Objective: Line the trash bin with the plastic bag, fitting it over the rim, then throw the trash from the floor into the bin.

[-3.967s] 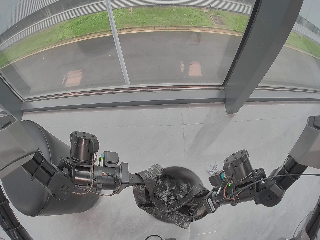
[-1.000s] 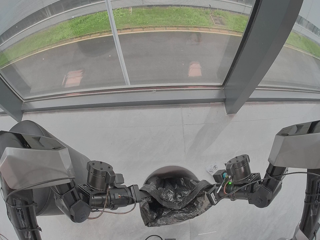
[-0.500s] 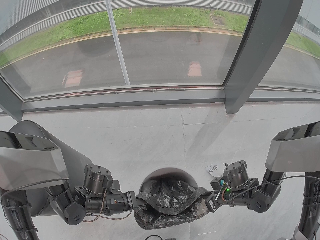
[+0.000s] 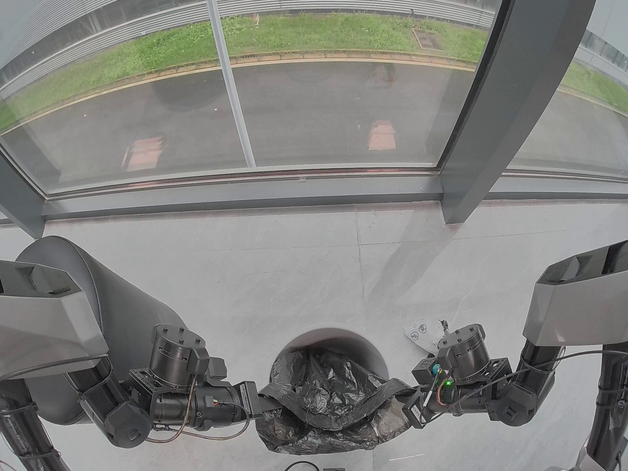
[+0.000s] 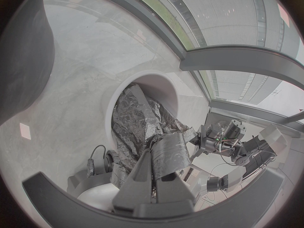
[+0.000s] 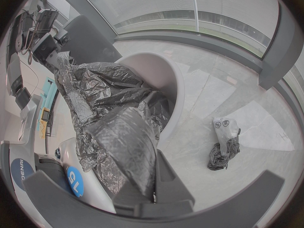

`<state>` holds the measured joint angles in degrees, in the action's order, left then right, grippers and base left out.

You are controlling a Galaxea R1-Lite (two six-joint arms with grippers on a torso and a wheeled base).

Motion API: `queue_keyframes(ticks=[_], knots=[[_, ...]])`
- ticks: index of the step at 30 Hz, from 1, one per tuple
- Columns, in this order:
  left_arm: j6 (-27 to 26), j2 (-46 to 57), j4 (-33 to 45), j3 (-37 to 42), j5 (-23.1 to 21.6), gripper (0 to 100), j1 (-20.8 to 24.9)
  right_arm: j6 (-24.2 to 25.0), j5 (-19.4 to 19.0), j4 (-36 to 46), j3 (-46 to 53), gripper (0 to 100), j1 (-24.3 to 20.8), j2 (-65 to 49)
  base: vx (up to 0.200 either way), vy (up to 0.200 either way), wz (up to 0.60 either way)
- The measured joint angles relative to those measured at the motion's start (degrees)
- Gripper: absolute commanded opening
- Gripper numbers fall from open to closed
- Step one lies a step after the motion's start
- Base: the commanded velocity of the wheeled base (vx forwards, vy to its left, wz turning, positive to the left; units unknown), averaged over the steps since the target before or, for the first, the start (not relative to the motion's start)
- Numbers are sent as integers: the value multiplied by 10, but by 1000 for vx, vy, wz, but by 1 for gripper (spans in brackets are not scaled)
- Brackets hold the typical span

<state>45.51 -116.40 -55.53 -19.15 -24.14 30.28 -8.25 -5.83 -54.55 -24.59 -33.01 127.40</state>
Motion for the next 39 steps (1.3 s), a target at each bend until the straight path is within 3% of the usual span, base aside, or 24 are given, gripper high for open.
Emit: queue_keyframes(ticks=[11, 19, 39], knots=[[-17, -27, -22, 10, 39, 0, 1, 1, 0, -3, 2, 0, 0, 5, 0, 0, 0], [-26, -65, -110, 12, 48, 0, 1, 0, 1, -27, -2, 0, 1, 15, 0, 0, 0], [-28, -101, -115, -9, 60, 0, -5, -21, 6, -30, -44, 0, 28, 42, 0, 0, 0]])
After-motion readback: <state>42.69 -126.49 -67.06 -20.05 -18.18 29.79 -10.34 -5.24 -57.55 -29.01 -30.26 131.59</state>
